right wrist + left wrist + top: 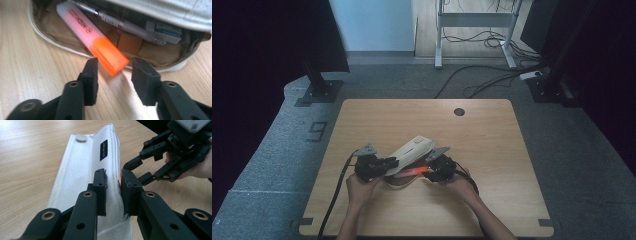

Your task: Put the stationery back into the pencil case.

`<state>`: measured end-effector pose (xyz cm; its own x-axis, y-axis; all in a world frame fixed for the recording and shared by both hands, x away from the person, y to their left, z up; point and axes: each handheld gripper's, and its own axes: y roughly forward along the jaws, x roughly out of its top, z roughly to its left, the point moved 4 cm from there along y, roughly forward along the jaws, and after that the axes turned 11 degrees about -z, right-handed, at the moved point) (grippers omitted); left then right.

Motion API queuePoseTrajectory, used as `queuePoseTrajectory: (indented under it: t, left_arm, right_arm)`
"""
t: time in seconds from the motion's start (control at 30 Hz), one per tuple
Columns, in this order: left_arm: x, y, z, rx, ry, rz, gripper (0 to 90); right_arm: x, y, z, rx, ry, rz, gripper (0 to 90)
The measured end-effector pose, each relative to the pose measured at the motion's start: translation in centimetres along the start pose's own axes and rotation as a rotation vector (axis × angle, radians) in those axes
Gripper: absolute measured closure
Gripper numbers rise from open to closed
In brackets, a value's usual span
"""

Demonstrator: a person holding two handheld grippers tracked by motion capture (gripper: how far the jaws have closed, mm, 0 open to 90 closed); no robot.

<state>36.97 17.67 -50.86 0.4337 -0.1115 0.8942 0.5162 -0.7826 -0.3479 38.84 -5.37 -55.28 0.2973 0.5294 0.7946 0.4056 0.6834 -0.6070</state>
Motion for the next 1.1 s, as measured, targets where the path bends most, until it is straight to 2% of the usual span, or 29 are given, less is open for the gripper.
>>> queuePoseTrajectory:
  t: [0.2, 0.67, 1.1]
  left_arm:
    - [0.0, 0.0, 0.0, -0.004, -0.001, 0.003, 75.2]
    - [-0.1, 0.1, 0.0, -0.010, -0.004, 0.007, 75.2]
    - [-0.1, 0.0, 0.1, 0.007, 0.006, 0.009, 74.9]
  right_arm:
    - [0.2, 0.8, -0.2, -0.018, -0.015, 0.002, 65.7]
    - [1.8, 2.5, -0.6, -0.046, -0.028, -0.012, 70.8]
    - [2.6, 4.2, -1.1, -0.058, 0.024, -0.038, 73.9]
